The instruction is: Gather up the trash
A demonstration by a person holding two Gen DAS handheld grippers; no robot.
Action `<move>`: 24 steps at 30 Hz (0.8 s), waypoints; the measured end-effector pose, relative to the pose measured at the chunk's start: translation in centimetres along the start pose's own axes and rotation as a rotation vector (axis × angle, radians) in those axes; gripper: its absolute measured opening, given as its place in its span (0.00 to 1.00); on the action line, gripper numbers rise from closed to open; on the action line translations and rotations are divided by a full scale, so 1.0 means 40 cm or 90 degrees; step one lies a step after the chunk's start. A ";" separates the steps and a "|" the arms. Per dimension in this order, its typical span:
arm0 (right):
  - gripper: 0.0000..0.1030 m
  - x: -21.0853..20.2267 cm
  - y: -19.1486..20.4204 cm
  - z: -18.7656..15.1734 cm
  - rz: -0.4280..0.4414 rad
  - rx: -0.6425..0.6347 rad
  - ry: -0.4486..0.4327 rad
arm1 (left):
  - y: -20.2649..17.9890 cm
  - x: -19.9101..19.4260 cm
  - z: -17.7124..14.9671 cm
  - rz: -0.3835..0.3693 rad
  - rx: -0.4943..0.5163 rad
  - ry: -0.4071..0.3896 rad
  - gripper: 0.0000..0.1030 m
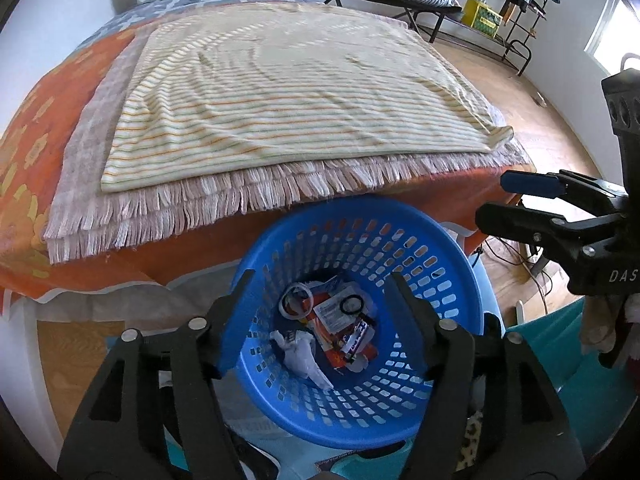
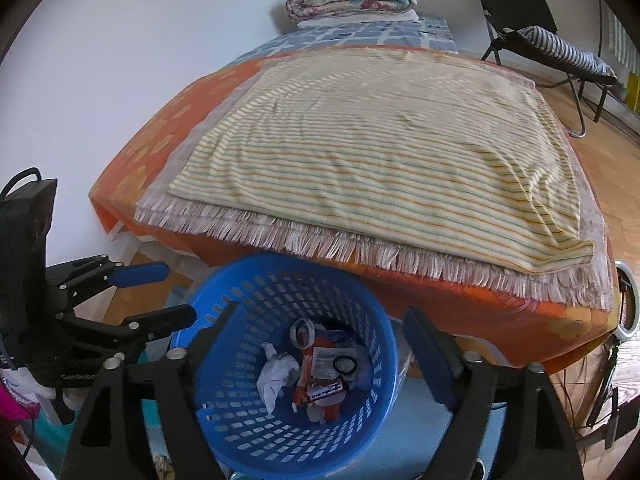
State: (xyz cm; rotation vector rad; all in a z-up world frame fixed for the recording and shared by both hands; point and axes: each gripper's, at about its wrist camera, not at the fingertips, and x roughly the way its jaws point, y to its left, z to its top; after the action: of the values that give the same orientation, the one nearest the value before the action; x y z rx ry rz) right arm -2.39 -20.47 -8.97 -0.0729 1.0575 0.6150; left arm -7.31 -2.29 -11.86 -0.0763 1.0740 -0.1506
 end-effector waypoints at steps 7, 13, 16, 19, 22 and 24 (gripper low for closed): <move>0.84 -0.016 -0.008 0.018 -0.019 0.006 -0.016 | -0.002 -0.020 0.022 0.008 0.000 -0.019 0.65; 0.84 -0.023 -0.018 0.034 -0.026 0.013 -0.025 | -0.006 -0.045 0.051 0.016 -0.001 -0.045 0.65; 0.84 -0.023 -0.023 0.041 -0.028 0.018 -0.026 | -0.009 -0.063 0.068 0.024 0.002 -0.063 0.65; 0.84 -0.026 -0.028 0.050 -0.031 0.024 -0.026 | -0.008 -0.091 0.094 0.032 -0.001 -0.088 0.65; 0.84 -0.030 -0.035 0.065 -0.030 0.027 -0.020 | -0.002 -0.112 0.125 0.034 -0.011 -0.105 0.65; 0.85 -0.038 -0.041 0.076 -0.026 0.033 -0.025 | 0.002 -0.124 0.145 0.035 -0.015 -0.115 0.65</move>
State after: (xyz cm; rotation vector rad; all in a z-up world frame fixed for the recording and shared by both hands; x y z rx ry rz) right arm 0.33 -21.46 -6.56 -0.0377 1.0307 0.5496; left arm -4.51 -1.47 -4.81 -0.0792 0.8967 -0.0794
